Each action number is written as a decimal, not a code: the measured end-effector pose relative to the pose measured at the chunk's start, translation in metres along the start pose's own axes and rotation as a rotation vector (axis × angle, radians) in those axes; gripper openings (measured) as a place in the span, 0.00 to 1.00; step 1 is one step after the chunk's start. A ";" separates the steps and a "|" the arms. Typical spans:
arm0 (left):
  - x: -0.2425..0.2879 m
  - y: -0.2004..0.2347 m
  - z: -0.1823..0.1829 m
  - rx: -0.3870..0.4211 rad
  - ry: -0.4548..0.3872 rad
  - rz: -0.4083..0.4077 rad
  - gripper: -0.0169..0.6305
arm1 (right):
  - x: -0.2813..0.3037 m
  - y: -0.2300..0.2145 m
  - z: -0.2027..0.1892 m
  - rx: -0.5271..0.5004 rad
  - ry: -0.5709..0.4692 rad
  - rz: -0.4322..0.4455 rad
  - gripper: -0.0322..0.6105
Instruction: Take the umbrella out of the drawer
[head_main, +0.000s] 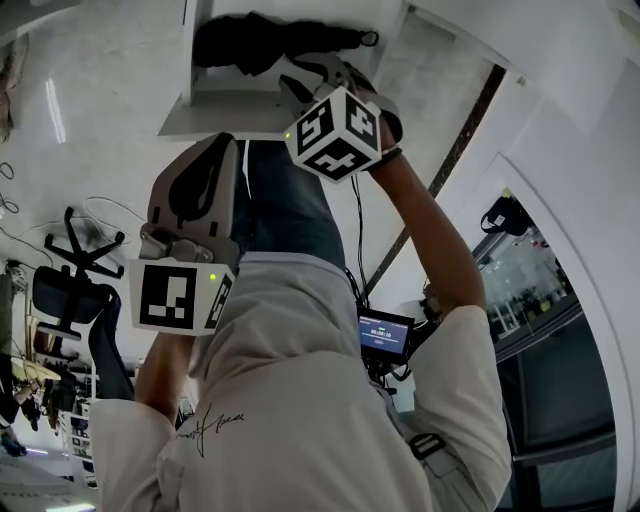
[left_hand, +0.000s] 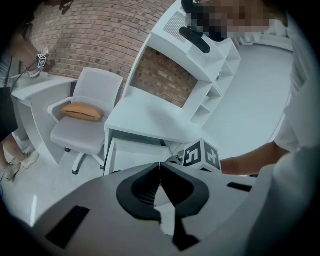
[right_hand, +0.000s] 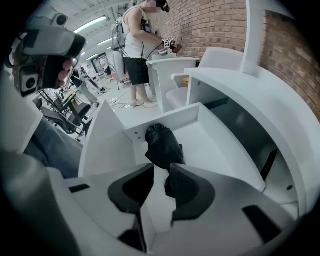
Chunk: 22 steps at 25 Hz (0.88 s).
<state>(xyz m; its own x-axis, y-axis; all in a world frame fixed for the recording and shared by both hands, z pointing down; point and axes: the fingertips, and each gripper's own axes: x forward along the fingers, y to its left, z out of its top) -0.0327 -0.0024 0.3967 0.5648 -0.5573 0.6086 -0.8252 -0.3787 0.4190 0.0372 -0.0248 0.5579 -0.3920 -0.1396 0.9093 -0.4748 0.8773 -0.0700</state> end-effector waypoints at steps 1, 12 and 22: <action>0.000 0.000 -0.001 0.000 0.002 0.001 0.05 | 0.003 -0.002 -0.001 -0.007 0.003 -0.006 0.21; 0.000 -0.002 -0.016 -0.038 0.033 0.016 0.05 | 0.035 -0.015 -0.015 -0.118 0.088 -0.031 0.27; 0.006 0.003 -0.014 -0.048 0.030 0.023 0.05 | 0.061 -0.028 -0.015 -0.243 0.136 -0.072 0.33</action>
<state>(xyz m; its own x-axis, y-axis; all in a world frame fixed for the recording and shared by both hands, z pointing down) -0.0317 0.0035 0.4116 0.5462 -0.5425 0.6383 -0.8373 -0.3295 0.4364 0.0381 -0.0509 0.6216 -0.2470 -0.1566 0.9563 -0.2881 0.9541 0.0819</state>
